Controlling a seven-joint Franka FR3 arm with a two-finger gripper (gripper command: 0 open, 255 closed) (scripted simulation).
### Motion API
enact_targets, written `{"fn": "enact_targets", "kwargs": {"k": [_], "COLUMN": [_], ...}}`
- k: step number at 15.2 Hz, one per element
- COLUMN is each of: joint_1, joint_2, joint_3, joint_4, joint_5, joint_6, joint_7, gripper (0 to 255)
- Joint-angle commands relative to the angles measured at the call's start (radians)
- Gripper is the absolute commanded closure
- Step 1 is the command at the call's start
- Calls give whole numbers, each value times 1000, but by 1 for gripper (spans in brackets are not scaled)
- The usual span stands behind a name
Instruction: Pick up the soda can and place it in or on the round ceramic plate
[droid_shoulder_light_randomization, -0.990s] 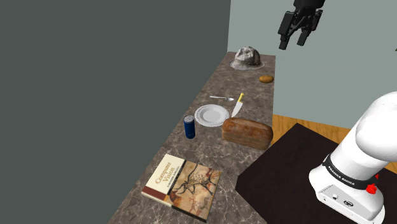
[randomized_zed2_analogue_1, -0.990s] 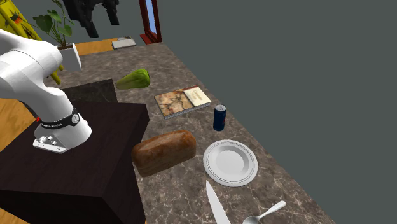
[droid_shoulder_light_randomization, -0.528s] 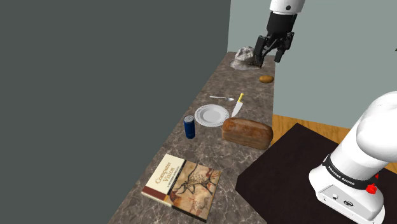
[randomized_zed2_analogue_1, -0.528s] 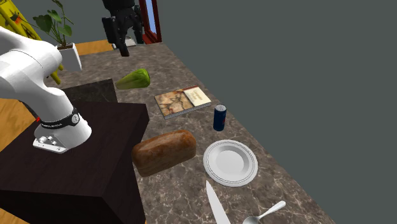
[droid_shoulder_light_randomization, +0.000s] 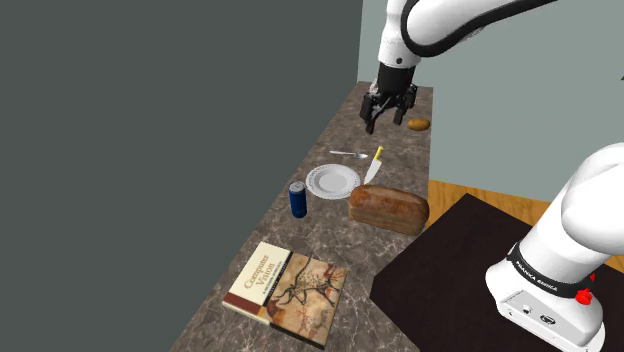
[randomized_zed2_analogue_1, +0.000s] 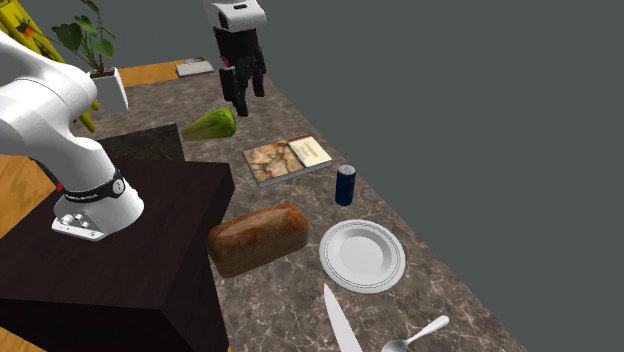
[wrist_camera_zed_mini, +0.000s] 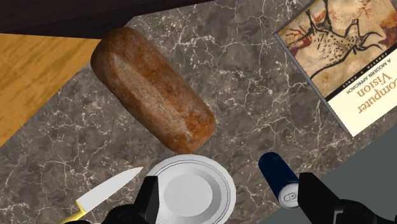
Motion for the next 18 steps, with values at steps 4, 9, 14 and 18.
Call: {"fn": "enact_targets", "kwargs": {"k": [4,9,14,18], "joint_1": [5,5,19,50], "joint_2": [169,359,558,719], "joint_3": [54,97,115,104], "joint_4": [26,91,193,299], "joint_5": [-20,-78,-171,-252], "joint_6": [150,275,367,413], "joint_7": [74,164,270,353], "gripper": [0,0,0,0]}}
